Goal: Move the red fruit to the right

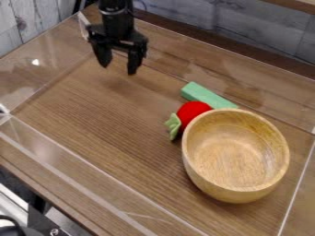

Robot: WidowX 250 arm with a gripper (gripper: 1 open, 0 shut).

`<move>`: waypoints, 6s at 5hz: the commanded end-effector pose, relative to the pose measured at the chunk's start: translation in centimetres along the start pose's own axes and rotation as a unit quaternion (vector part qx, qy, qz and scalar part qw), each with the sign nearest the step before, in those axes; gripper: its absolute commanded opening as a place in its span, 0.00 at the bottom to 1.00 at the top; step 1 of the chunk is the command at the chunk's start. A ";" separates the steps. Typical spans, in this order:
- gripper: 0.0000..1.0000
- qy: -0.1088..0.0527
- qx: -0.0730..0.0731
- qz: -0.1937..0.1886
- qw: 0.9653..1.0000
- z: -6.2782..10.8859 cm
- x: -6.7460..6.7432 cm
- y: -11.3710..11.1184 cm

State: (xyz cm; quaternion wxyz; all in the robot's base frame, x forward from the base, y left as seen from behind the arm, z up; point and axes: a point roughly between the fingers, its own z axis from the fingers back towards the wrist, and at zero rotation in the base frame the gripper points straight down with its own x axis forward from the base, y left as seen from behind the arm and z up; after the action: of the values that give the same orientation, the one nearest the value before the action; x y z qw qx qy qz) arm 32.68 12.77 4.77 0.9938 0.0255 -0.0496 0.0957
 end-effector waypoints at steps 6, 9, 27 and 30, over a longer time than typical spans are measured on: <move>1.00 -0.015 -0.018 -0.164 0.986 3.2 -0.2 -6.0; 1.00 -0.005 -0.024 -0.232 0.972 1.7 -2.4 -10.9; 1.00 -0.007 -0.028 -0.365 0.930 3.0 -2.8 -17.3; 1.00 0.003 -0.034 -0.379 0.925 0.8 -4.2 -18.1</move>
State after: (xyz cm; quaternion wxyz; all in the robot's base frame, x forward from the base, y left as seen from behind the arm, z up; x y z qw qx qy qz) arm 31.54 -5.09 3.31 0.9596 0.0064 -0.0178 -0.2809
